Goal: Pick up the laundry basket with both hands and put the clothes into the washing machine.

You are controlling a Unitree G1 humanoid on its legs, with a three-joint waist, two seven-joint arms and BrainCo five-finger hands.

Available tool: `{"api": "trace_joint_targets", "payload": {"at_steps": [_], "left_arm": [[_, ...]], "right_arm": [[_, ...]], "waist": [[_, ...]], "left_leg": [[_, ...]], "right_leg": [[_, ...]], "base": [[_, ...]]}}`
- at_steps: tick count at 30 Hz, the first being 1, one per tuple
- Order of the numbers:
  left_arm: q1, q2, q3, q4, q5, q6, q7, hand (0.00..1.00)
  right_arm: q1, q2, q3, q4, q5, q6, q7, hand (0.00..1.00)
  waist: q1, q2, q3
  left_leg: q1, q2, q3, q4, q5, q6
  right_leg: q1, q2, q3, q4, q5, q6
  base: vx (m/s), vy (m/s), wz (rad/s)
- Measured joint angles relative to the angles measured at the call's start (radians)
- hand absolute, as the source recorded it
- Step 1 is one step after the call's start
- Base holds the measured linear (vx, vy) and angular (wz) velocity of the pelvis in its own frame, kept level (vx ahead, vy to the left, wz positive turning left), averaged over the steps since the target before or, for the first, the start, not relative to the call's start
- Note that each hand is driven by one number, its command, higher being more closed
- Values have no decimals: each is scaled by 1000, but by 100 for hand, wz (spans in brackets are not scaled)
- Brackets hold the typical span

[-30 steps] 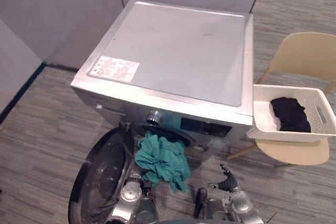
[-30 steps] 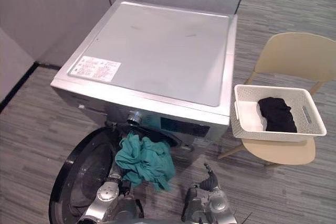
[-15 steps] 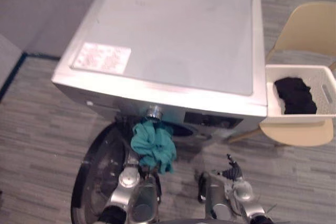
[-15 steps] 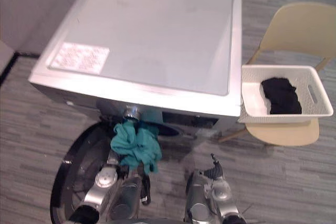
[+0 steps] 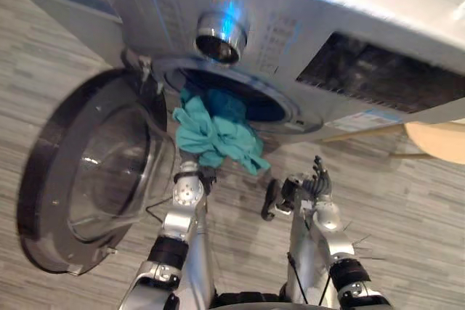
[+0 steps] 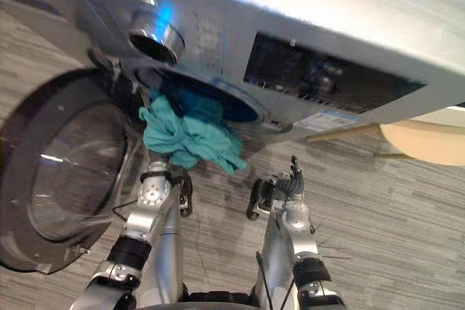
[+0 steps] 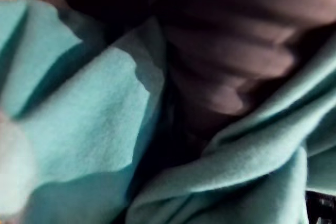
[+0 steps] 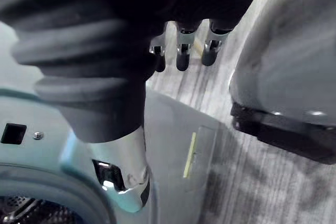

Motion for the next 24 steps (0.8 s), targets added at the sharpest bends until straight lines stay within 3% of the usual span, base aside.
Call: {"api": "trace_joint_targets", "payload": {"at_steps": [7, 11, 16, 17, 22, 24], "left_arm": [[-311, 24, 1, -2, 4, 2, 53, 100], [-520, 131, 14, 8, 15, 11, 92, 100], [-757, 241, 35, 75, 58, 31, 140, 100], [-814, 256, 35, 102, 81, 41, 154, 0], [-954, 323, 36, 209, 156, 72, 181, 0], [-981, 340, 35, 278, 250, 131, 166, 0]], "right_arm": [[-13, -12, -34, -150, 2, -45, -1, 0], [-13, -11, -43, -220, 1, -66, 3, 0], [-13, 0, -59, -229, 0, -90, 18, 0], [-13, 2, -69, -226, 0, -90, 28, 0], [-13, 9, -73, -226, 2, -101, 50, 0], [-12, 10, -75, -226, 24, -113, 69, 0]], "waist": [[-10, -9, 3], [-45, -14, 2], [-67, -30, -1], [-68, -30, -1], [-87, -35, -2], [-91, -45, -4]], "left_leg": [[-200, 23, -14, 131, -8, -5], [-270, 26, -18, 161, -7, -6], [-282, 49, 0, 162, -7, -7], [-282, 55, 2, 162, -7, -7], [-290, 64, 1, 161, -7, -7], [-305, 70, -2, 161, -6, -8]], "right_leg": [[-215, 17, 32, 129, -10, -3], [-288, 21, 39, 160, -1, -19], [-316, 36, 50, 159, 5, -23], [-316, 39, 49, 159, 5, -23], [-325, 50, 48, 157, 5, -24], [-340, 52, 42, 156, 9, -31]], "base": [[-87, -36, -13], [-7, -30, -6], [39, -31, -11], [30, -34, -5], [15, -36, -4], [11, -39, -7]]}}
